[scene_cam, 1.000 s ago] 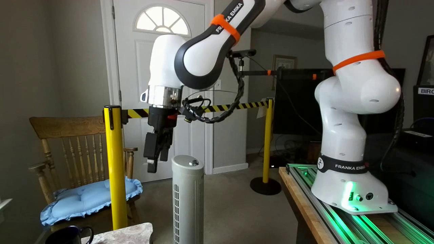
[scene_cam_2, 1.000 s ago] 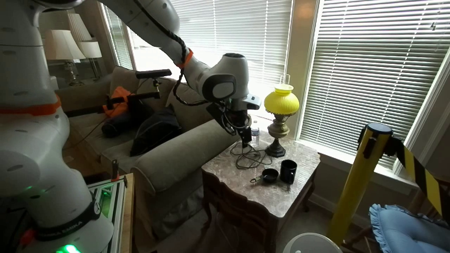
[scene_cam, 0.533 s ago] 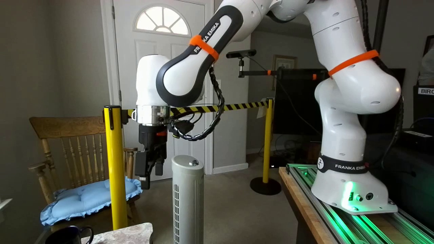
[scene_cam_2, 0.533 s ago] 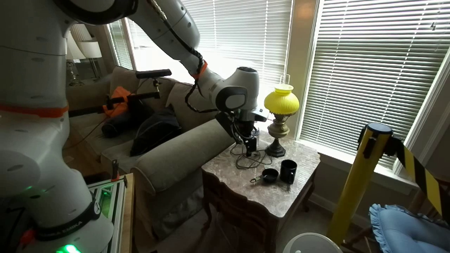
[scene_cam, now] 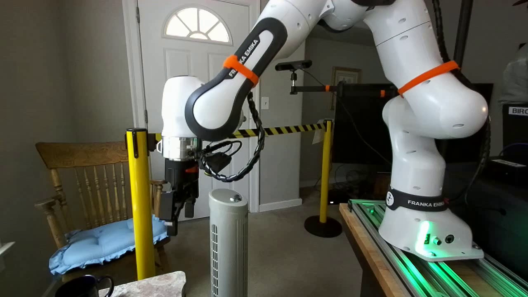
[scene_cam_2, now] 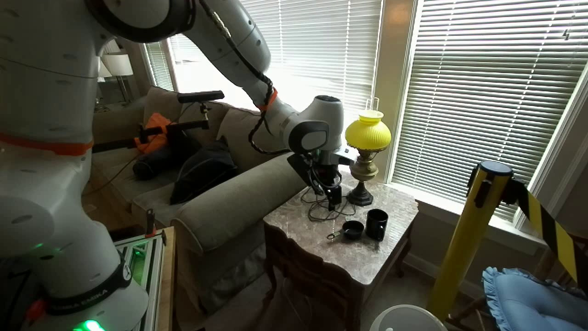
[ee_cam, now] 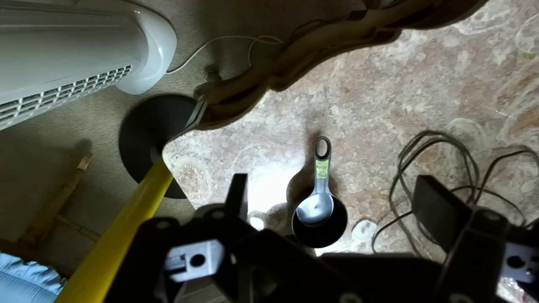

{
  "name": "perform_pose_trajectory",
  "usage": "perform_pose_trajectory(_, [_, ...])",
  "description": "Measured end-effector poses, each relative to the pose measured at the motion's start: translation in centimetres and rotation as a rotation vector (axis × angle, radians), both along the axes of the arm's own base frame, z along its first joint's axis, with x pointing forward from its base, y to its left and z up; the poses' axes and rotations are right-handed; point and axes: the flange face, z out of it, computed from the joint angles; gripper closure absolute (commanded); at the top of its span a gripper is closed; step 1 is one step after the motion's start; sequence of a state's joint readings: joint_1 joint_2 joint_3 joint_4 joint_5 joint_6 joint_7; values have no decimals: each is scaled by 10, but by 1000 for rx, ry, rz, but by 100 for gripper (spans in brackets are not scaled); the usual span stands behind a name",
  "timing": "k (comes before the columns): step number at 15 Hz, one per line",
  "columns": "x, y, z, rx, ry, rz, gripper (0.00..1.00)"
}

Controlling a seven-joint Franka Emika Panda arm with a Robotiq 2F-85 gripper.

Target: Put the yellow cup on top of the pole on the left.

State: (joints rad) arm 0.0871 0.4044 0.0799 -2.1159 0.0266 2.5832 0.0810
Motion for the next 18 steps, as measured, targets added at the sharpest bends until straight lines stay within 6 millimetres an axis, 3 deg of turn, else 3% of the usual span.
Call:
perform_pose_trajectory(6, [31, 14, -64, -9, -19, 12, 0])
perform_pose_trajectory(18, [61, 55, -145, 7, -44, 57, 0])
